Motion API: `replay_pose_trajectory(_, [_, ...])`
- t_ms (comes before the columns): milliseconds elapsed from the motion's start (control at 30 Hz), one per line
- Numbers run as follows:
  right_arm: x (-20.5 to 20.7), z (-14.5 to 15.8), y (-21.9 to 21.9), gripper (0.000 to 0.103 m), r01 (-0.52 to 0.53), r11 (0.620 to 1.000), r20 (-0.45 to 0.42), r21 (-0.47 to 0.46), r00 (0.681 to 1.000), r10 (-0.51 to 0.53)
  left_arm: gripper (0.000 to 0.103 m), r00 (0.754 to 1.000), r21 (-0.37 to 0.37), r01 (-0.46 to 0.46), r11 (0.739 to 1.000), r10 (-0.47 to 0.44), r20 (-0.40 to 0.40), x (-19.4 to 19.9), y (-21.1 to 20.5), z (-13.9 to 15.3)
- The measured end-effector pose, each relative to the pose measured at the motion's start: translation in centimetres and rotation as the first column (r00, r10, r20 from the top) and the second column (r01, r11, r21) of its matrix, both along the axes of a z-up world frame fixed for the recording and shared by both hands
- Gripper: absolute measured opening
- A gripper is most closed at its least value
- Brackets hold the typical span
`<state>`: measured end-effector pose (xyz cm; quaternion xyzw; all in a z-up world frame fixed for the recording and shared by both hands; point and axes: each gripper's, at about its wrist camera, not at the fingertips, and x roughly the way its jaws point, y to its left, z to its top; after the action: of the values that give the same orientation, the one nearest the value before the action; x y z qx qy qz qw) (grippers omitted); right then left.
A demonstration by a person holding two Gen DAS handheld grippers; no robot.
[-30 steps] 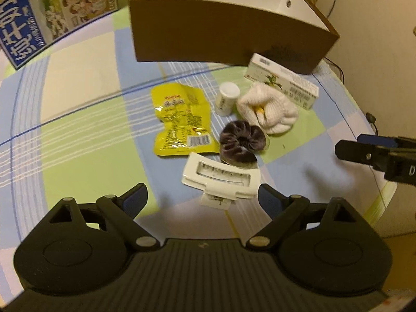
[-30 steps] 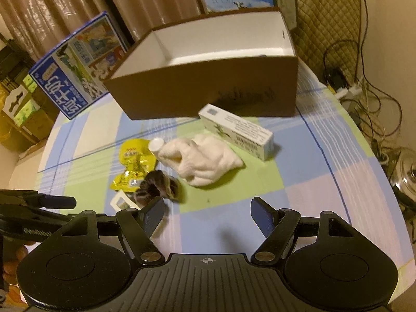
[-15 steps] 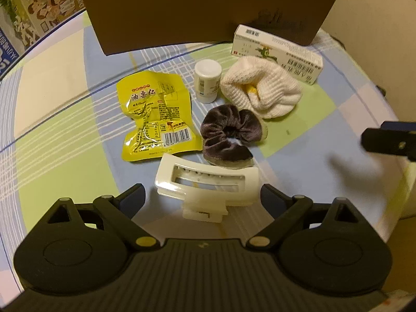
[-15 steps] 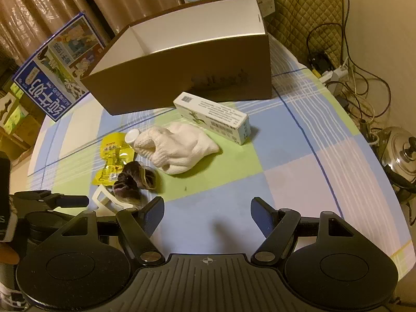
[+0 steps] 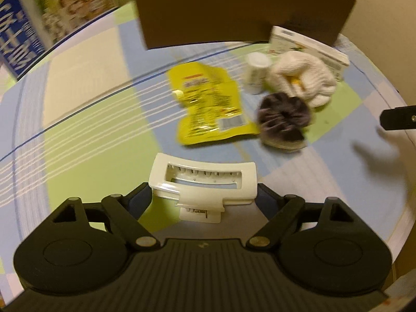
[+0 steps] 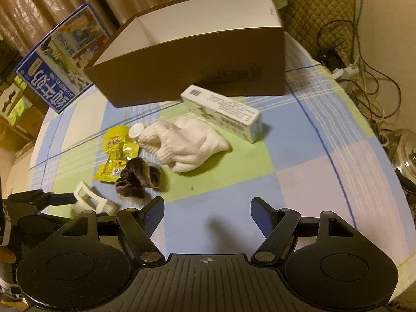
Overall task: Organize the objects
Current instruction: 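Grasp the white hair clip with left tool while right tool grasps the velvet scrunchie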
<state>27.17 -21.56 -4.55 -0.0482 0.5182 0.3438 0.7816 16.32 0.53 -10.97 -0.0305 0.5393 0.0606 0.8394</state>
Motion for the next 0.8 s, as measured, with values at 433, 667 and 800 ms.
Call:
replay_pose_trajectory(433, [-2.2,-0.8,4.3,0.071,-0.176,0.984,0.034,0.037,0.984,0.175,0.084,0.974,0.019,-0.227,0.974,0.227,-0.01,-4.5,7.2,0.2])
replay_pose_trajectory(667, [-3.8,-2.1,8.4,0.071,-0.323,0.946,0.138,0.023,0.938,0.317,0.077,0.953,0.015,-0.3,0.954,0.3,-0.034,-5.7,9.3,-0.2])
replay_pose_trajectory(800, [-3.8,-3.6,10.6,0.071,-0.364,0.931,0.186,-0.041,0.912,0.365,0.077,0.95,0.007,-0.31,0.951,0.31,-0.029,-6.0,9.7,-0.2])
